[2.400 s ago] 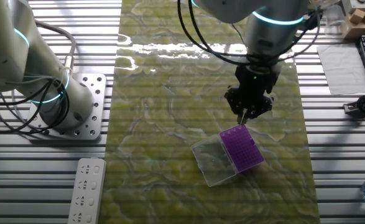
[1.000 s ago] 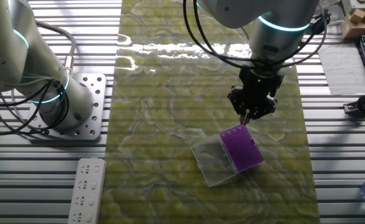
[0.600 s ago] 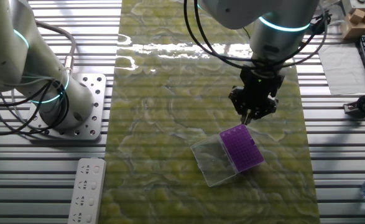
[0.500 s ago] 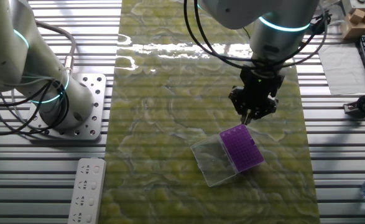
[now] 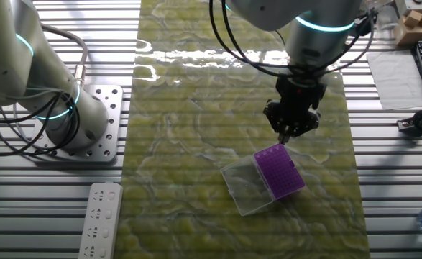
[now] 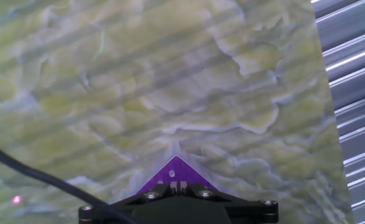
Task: Insert a small pipette tip into the holder for small pipette tips
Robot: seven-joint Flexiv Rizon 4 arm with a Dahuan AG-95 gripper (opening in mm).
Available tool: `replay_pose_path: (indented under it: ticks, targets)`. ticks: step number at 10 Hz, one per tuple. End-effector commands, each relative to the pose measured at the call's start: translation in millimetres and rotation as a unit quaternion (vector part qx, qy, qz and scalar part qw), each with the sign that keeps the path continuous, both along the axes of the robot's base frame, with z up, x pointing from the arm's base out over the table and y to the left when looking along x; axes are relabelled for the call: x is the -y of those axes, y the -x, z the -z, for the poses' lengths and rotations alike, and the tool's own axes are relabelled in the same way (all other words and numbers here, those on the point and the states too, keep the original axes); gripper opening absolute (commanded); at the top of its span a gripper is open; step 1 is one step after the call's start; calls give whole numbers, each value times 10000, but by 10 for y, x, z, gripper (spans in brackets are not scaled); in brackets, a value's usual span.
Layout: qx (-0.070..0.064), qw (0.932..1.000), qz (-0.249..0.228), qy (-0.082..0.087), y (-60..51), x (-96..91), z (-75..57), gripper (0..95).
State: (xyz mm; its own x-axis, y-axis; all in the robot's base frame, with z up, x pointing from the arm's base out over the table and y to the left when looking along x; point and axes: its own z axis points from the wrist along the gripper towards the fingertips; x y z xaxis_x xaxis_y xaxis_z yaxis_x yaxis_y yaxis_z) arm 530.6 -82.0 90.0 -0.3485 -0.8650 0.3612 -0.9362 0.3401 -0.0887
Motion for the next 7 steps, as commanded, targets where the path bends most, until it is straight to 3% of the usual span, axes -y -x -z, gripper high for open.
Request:
replay_pose_path:
  ticks: [1, 3, 7]
  targets:
    - [-28, 9999, -130, 17, 59, 119, 6, 0]
    - [2, 10000, -99, -5, 64, 128, 6, 0]
    - [-56, 9996, -260, -58, 95, 256, -19, 0]
